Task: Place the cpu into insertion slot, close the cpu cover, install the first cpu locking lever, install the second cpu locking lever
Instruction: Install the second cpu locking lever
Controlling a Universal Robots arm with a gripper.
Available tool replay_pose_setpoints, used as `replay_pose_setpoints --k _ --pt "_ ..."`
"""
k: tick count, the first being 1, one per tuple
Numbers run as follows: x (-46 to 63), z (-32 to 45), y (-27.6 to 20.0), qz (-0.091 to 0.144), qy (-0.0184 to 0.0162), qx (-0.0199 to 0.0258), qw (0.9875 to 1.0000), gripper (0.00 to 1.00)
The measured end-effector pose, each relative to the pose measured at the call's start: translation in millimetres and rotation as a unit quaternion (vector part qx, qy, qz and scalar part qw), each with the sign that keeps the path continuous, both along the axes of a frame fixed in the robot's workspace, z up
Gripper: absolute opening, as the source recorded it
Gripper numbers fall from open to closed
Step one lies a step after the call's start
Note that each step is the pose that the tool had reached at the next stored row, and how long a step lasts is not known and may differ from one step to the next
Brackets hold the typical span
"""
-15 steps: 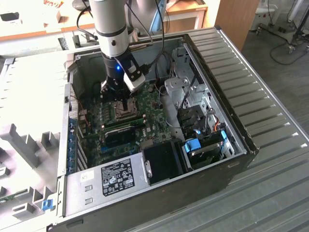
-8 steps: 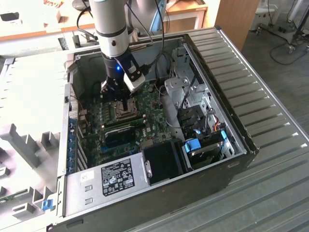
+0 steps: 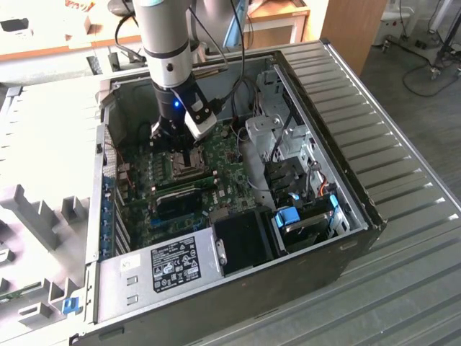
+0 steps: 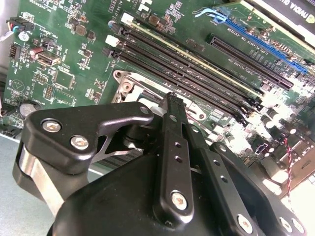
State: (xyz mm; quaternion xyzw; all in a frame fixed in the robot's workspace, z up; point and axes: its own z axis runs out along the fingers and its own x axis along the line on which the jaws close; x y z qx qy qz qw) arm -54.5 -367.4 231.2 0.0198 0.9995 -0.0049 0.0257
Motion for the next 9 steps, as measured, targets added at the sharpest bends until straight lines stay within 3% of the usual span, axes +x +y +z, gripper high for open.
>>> replay_pose_setpoints --k 9 --pt "-2.1 -2.0 0.0 0.000 0.0000 0.0001 1.0000 0.11"
